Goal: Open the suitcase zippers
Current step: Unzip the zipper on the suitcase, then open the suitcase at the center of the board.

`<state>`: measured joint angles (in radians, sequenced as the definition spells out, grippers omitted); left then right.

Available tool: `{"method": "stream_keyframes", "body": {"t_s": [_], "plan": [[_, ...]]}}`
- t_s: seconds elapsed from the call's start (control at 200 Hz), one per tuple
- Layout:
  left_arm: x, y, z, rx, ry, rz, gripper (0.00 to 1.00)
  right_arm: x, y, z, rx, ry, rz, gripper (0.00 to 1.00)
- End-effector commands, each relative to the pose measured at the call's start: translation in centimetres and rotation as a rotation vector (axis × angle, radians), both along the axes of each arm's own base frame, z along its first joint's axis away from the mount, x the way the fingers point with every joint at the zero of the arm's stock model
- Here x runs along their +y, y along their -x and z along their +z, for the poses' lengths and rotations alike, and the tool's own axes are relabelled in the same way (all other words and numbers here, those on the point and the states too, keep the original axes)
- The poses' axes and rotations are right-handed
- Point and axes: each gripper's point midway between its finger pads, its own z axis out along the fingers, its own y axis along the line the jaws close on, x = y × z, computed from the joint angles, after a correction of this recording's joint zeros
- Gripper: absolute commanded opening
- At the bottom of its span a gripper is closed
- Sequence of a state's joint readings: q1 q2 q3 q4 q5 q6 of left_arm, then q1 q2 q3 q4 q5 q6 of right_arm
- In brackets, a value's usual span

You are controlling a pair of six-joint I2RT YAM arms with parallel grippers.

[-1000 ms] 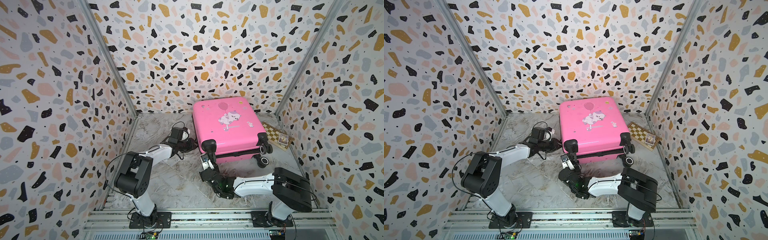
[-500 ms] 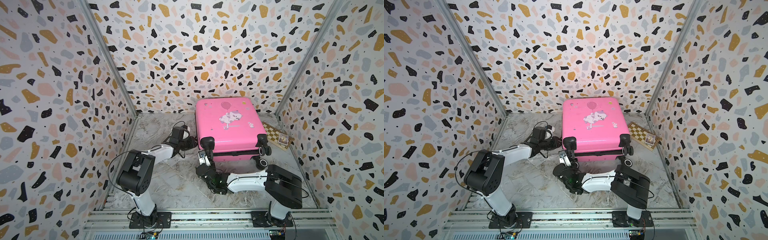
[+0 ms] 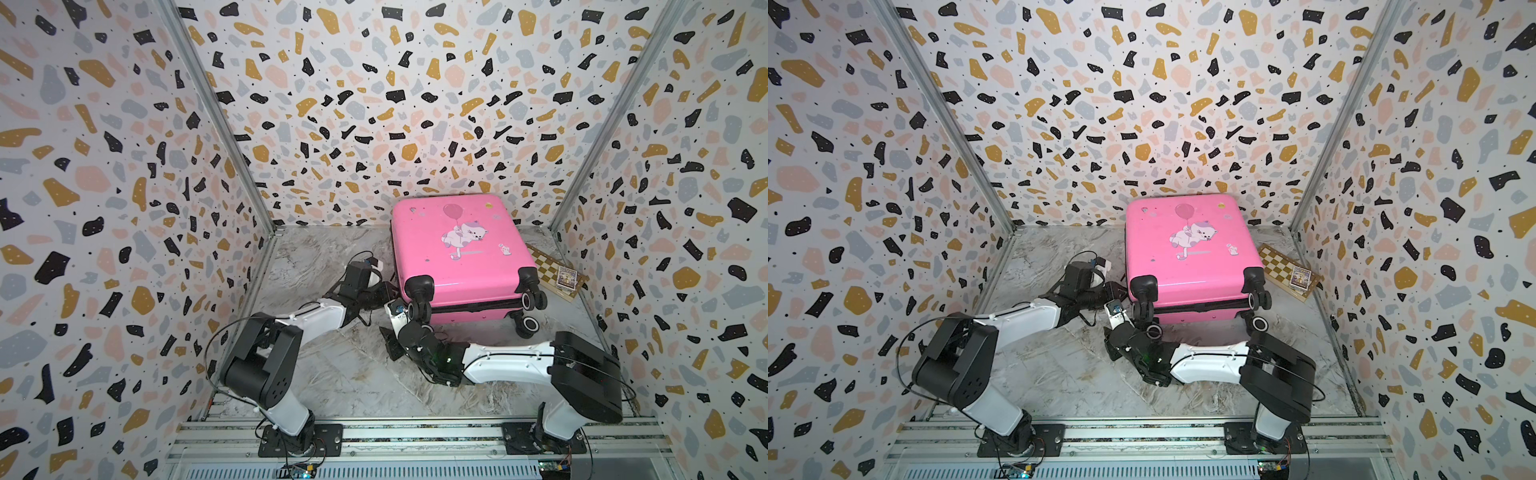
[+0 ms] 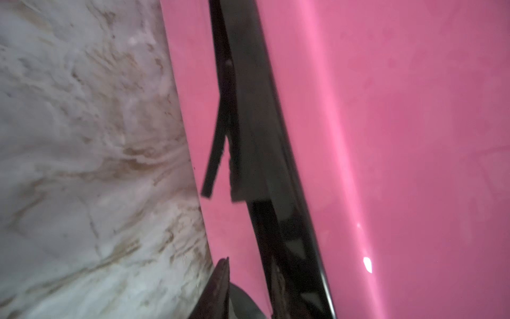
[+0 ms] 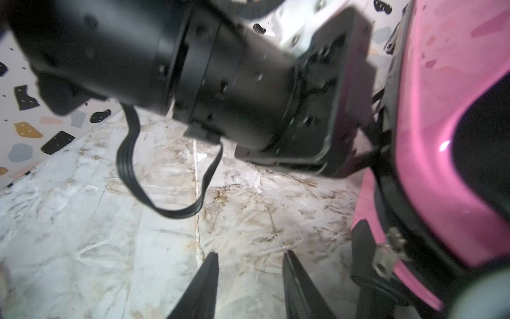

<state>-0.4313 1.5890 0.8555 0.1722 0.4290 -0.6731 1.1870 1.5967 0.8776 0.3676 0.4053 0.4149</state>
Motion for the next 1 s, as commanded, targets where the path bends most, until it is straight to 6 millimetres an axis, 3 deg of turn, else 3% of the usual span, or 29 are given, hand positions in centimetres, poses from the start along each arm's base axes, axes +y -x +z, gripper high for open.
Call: {"method": "stream_keyframes", "body": {"t_s": [0.0, 0.165, 0.315, 0.471, 0.491, 0.506, 0.636, 0.841, 0.991], "plan": [[0.2, 1.8, 1.3, -0.037, -0.023, -0.016, 0.28, -2.5, 0.7, 2.5, 0.023, -0.041, -0.007, 0.46], [2.4, 2.2, 3.6, -0.129, -0.07, 0.064, 0.35, -7.2, 1.6, 4.8, 0.023, -0.057, -0.036, 0.54], [4.0, 3.1, 6.3, -0.243, -0.079, 0.11, 0.53, -12.2, 1.7, 6.2, 0.026, -0.084, -0.082, 0.66], [4.8, 4.6, 9.5, -0.407, -0.082, 0.127, 0.72, -17.0, 1.2, 6.9, 0.028, -0.082, -0.143, 0.85], [4.7, 4.9, 9.9, -0.431, -0.088, 0.125, 0.75, -17.6, 1.1, 7.1, 0.028, -0.082, -0.152, 0.98], [4.6, 5.0, 10.1, -0.447, -0.095, 0.124, 0.77, -17.9, 1.0, 7.2, 0.027, -0.082, -0.158, 1.0], [2.6, 6.7, 11.6, -0.581, -0.148, 0.059, 0.88, -21.7, -0.1, 7.2, 0.057, -0.053, -0.281, 1.0], [-0.8, 8.1, 11.9, -0.644, -0.178, -0.056, 0.89, -27.6, -2.0, 6.6, 0.099, 0.007, -0.471, 1.0], [-1.1, 8.6, 12.3, -0.666, -0.183, -0.067, 0.89, -32.7, -3.5, 7.2, 0.099, 0.004, -0.636, 1.0]]}}
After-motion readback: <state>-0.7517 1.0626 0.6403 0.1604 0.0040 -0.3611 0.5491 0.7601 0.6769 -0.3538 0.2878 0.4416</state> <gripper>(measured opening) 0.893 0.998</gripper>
